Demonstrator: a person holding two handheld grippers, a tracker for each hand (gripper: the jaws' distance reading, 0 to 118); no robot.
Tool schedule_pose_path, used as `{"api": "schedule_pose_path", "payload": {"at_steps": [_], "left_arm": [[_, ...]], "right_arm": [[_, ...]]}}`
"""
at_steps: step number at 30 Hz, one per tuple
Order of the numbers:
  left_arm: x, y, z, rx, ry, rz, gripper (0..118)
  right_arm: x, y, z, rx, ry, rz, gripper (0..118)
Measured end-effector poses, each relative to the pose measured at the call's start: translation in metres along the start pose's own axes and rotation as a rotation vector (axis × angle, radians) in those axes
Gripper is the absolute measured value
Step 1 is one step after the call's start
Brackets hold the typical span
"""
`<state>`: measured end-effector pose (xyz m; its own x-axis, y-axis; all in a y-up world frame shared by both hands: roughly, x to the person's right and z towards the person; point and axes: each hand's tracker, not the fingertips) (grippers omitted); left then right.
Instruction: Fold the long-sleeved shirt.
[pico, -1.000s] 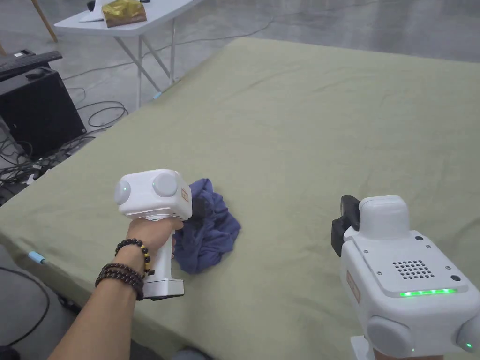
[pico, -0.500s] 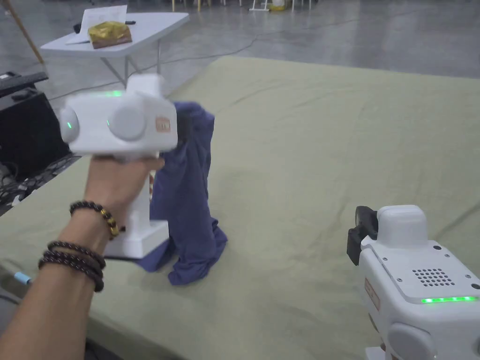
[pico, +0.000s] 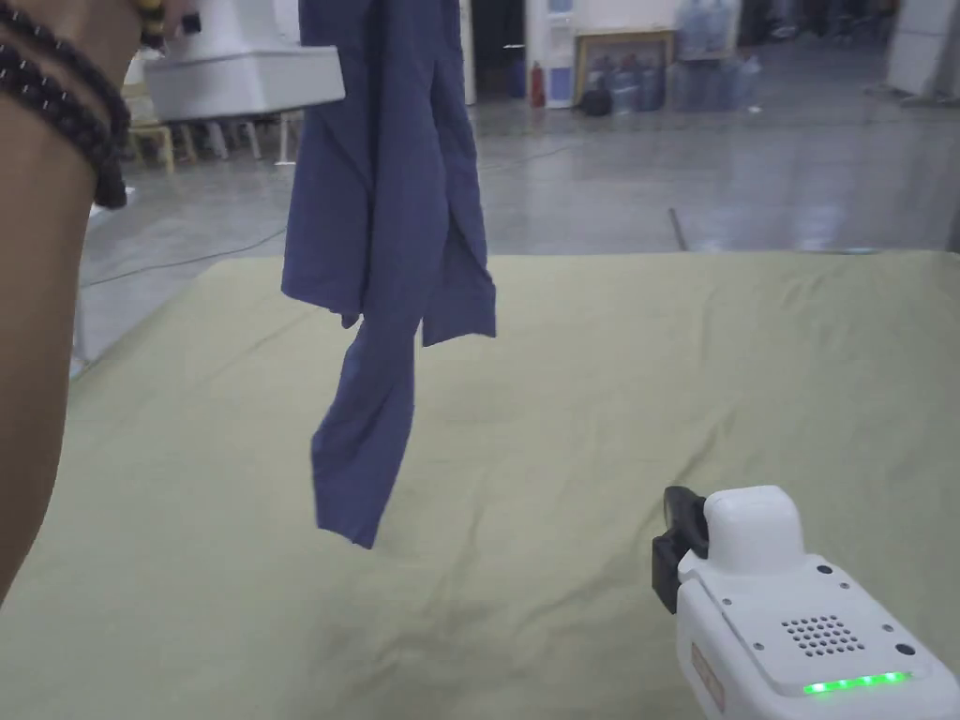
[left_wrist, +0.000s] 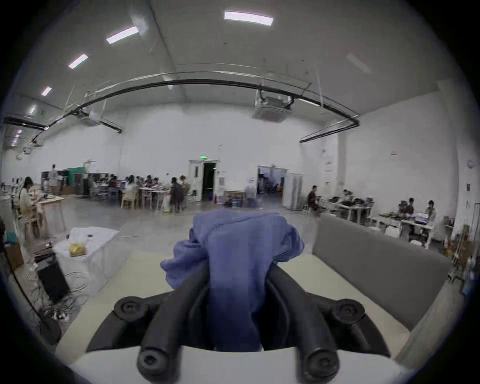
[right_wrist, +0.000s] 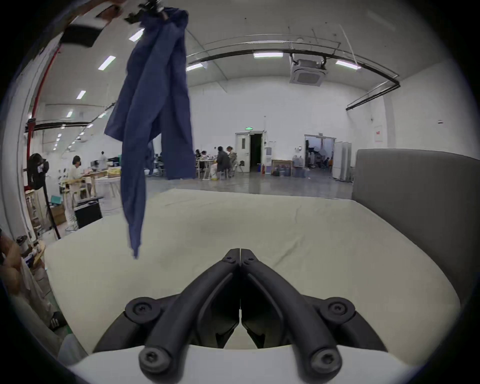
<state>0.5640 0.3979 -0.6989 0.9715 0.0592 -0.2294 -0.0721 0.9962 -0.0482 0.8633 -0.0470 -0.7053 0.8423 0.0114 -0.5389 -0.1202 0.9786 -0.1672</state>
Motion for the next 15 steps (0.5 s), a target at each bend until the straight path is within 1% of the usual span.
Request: {"api": "schedule_pose_path", "payload": {"at_steps": [2,3,5,7,9,11,12,15], "left_arm": [[0.029,0.005,-0.024,-0.018,-0.048,-0.013,11],[0.039,0.004,-0.032,-0.024,-0.046,-0.027,11],[0.06,-0.014,-0.054,-0.058,-0.056,-0.06,11],[0.072,-0.045,-0.073,-0.114,-0.096,-0.046,11],[0.081,-0.087,-0.088,-0.171,-0.142,-0.031,11],[0.095,-0.148,-0.1,-0.228,-0.155,-0.09,11],[0.1,-0.175,-0.105,-0.261,-0.164,-0.093,11],[0.114,-0.272,-0.126,-0.399,-0.19,-0.064,11]], "right_arm": [[0.017,-0.001,0.006,-0.002,-0.045,-0.009,2],[0.022,-0.002,0.009,-0.002,-0.059,-0.012,2],[0.038,-0.006,0.017,0.0,-0.097,-0.033,2],[0.051,-0.009,0.022,-0.007,-0.121,-0.039,2],[0.063,-0.014,0.026,-0.018,-0.155,-0.038,2],[0.074,-0.021,0.027,-0.03,-0.18,-0.047,2],[0.078,-0.023,0.026,-0.037,-0.188,-0.054,2],[0.09,-0.033,0.023,-0.061,-0.212,-0.075,2]]}}
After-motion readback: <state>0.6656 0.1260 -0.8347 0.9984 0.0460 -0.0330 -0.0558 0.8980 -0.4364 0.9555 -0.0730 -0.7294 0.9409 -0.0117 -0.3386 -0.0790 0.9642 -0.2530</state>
